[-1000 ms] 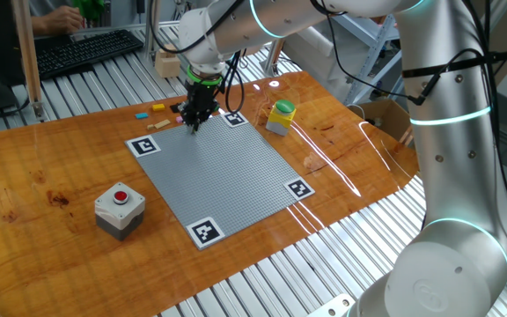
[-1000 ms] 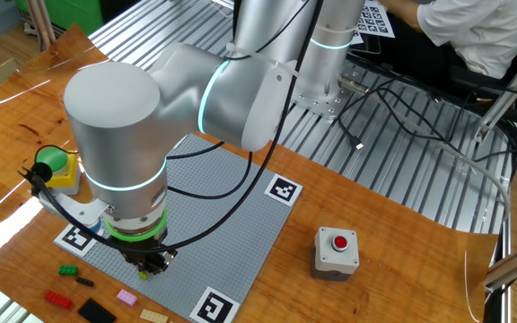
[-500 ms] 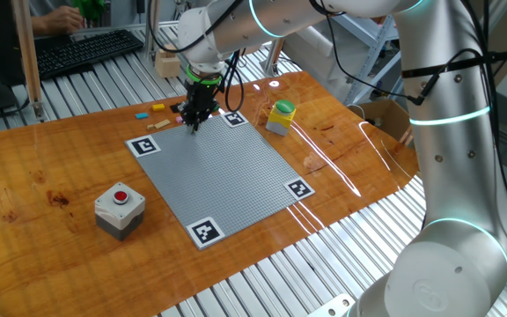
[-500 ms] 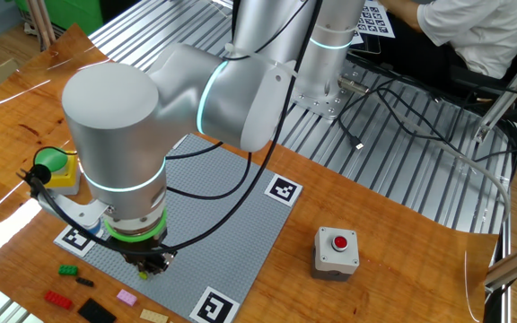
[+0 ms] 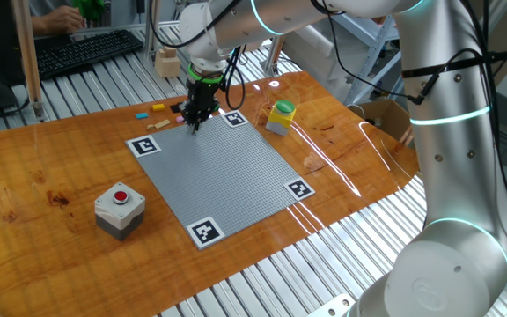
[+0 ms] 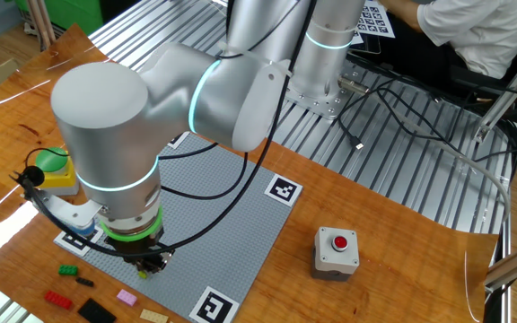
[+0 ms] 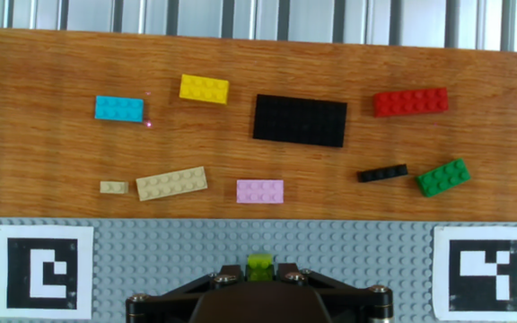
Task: Build with small Lego blocks
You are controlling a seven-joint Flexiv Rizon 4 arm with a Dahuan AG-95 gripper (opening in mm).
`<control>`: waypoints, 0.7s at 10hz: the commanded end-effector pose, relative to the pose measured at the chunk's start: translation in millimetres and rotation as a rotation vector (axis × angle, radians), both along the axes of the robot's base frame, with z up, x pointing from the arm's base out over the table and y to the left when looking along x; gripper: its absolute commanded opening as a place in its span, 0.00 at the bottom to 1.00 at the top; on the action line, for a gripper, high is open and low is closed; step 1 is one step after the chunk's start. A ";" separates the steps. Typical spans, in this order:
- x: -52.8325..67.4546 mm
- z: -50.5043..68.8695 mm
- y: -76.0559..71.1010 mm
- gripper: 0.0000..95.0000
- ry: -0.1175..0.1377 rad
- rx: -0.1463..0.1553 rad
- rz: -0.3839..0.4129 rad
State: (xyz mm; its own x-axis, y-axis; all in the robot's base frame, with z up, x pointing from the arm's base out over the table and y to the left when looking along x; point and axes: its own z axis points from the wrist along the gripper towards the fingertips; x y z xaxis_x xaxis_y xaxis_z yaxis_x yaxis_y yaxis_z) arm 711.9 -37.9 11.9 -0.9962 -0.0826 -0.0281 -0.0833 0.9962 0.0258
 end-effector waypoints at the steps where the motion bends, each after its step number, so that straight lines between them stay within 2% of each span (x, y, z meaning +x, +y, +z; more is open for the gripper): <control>1: -0.2 -0.4 -0.2 0.00 -0.008 0.005 -0.010; 3: -0.2 -0.5 -0.2 0.00 -0.007 0.006 -0.024; 5: -0.2 -0.9 -0.2 0.40 -0.010 0.006 -0.037; 7: -0.1 -2.8 -0.1 0.40 -0.011 0.005 -0.041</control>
